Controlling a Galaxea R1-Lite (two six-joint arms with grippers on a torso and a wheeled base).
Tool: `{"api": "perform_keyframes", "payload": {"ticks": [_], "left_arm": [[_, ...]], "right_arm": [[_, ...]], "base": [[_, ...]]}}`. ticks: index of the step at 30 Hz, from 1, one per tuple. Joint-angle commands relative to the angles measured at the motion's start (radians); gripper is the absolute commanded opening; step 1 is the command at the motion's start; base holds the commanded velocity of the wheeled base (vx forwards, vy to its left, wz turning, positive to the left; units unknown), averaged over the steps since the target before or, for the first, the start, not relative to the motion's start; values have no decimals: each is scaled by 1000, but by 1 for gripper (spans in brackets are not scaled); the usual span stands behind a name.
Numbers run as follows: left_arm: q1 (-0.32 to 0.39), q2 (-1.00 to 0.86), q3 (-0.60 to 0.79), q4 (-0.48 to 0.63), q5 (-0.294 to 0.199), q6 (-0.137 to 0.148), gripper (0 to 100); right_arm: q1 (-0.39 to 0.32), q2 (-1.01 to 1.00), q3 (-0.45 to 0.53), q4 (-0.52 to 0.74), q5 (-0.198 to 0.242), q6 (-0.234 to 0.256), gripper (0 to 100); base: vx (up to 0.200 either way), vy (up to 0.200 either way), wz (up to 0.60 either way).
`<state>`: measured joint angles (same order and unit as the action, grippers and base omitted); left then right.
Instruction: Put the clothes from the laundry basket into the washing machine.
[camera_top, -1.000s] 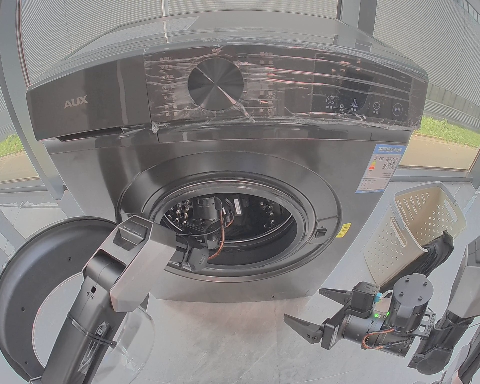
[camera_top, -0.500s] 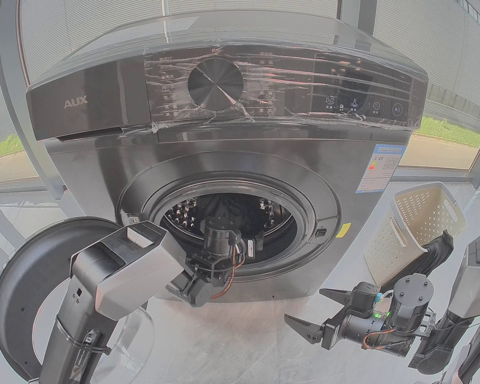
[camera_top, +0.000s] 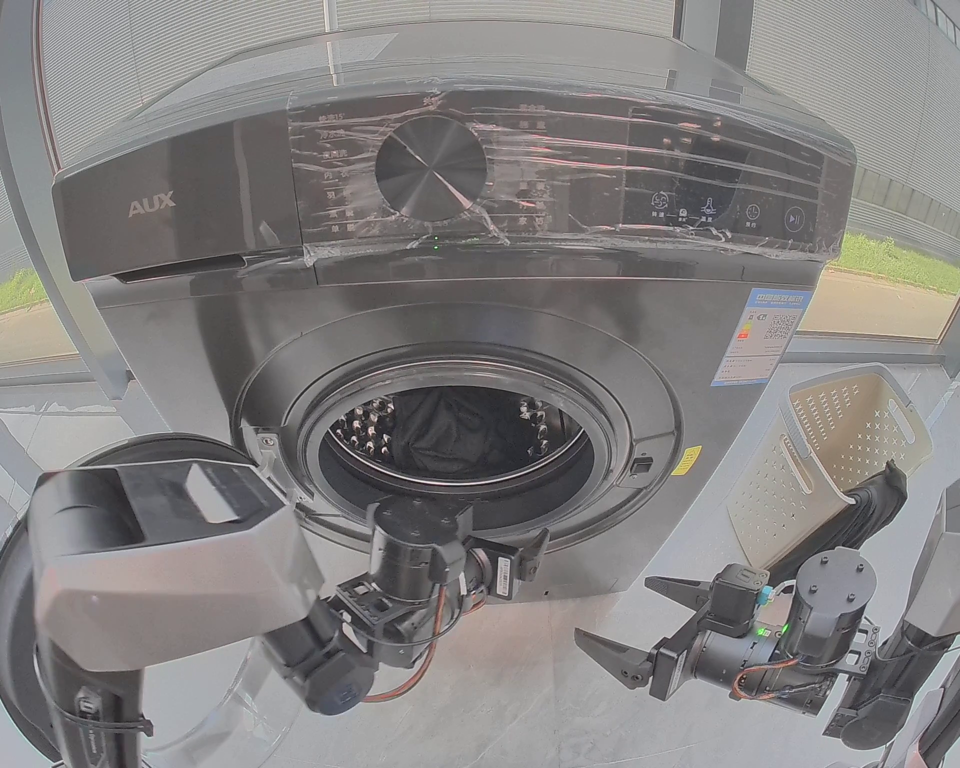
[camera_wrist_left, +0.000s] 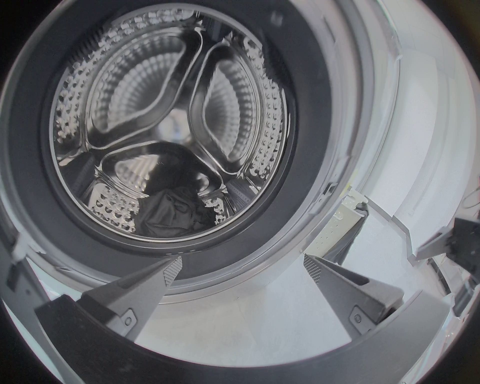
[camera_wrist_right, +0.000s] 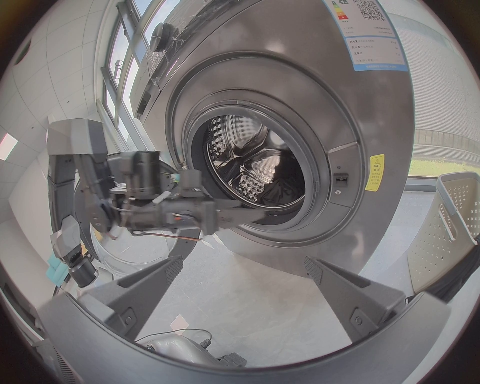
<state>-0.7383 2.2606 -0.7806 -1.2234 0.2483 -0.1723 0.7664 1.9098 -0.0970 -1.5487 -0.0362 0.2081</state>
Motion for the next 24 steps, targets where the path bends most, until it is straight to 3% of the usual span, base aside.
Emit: {"api": "perform_keyframes", "payload": {"ticks": [1,6,10,15,20,24], "left_arm": [[-52,-277,254,-96,5,-7,100],[-39,-403,414,-137,5,-7,100],[-36,-518,517,-174,6,-32,100],[16,-609,566,-180,25,-65,100],[45,-650,600,-185,63,-62,100],[57,-668,636,-186,62,-52,100]], "right_arm": [[1,-38,25,1,-51,2,100],[-24,-109,30,-1,-74,4,100],[-94,-173,40,1,-73,4,100],[-229,-227,97,2,-57,-6,100],[-318,-267,97,2,-54,-4,100],[-328,-365,97,42,-51,-27,100]], "base": [[0,0,0],[0,0,0],[0,0,0],[0,0,0],[0,0,0],[0,0,0]]}}
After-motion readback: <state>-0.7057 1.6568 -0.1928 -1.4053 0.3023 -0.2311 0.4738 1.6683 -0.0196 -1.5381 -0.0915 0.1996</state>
